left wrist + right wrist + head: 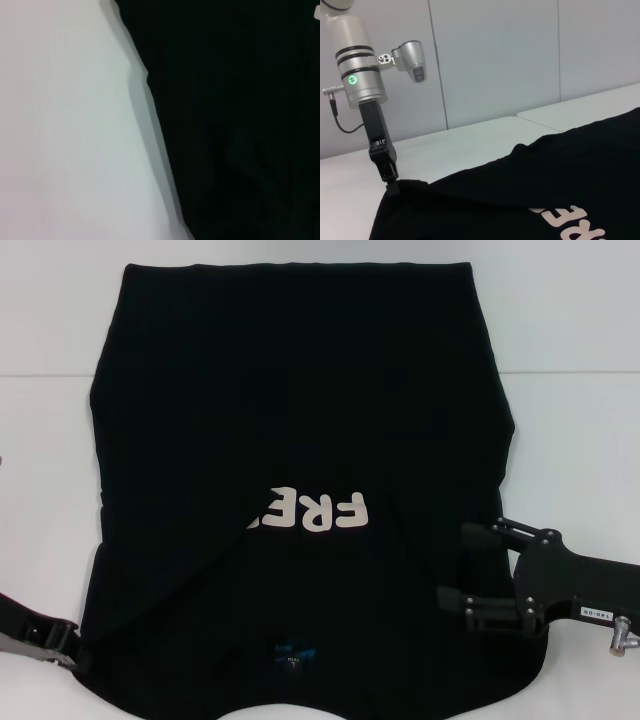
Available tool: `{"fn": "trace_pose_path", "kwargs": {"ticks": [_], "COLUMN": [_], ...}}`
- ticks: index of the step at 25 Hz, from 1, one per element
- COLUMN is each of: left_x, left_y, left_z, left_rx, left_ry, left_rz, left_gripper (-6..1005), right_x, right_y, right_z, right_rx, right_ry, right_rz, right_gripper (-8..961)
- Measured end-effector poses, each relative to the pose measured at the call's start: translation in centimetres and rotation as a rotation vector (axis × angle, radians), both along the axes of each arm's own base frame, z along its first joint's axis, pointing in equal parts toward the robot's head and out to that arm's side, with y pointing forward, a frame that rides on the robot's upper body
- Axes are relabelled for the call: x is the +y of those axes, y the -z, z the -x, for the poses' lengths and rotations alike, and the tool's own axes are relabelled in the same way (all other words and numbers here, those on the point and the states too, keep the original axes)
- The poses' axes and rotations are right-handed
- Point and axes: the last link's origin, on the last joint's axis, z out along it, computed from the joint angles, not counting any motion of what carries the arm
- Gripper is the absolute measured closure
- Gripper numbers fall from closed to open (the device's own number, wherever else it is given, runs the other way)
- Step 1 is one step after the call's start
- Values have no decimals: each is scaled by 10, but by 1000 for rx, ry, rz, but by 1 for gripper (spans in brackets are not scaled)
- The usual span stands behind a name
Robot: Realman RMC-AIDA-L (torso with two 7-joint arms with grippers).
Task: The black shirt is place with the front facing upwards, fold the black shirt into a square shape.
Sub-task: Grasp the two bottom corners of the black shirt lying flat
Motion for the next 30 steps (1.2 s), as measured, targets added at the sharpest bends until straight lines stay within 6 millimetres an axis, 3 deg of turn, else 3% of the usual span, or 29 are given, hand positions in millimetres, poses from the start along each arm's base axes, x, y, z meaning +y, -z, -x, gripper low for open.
{"fn": "trace_pose_path", "kwargs": {"ticks": [6, 11, 15, 19, 21, 25, 30], "left_x": [-2, -5, -5, -5, -5, -5, -6], "left_y": [-3, -7, -7, -8, -11, -14, -15], "left_z": [2, 5, 6, 6, 8, 9, 11], "left_rx": [-25, -64, -59, -57, -55, -62, -72], "left_ry": [-20, -12, 24, 36, 39, 46, 54], "left_rz": [-18, -39, -27, -28, -33, -44, -47], "left_gripper": [942, 939, 944, 953, 958, 956, 954], "right_x": [1, 5, 19, 39, 53, 65, 76], "right_y": [-2, -14, -43, -86, -112, -125, -118], "right_z": [0, 0, 0, 1, 6, 12, 39], "right_rx": [12, 49, 84, 46, -26, -175, -432], "right_ry": [19, 85, 262, 463, 621, 794, 890], "right_rz": [6, 26, 84, 154, 210, 251, 325], "right_gripper": [7, 7, 7, 7, 7, 9, 12]}}
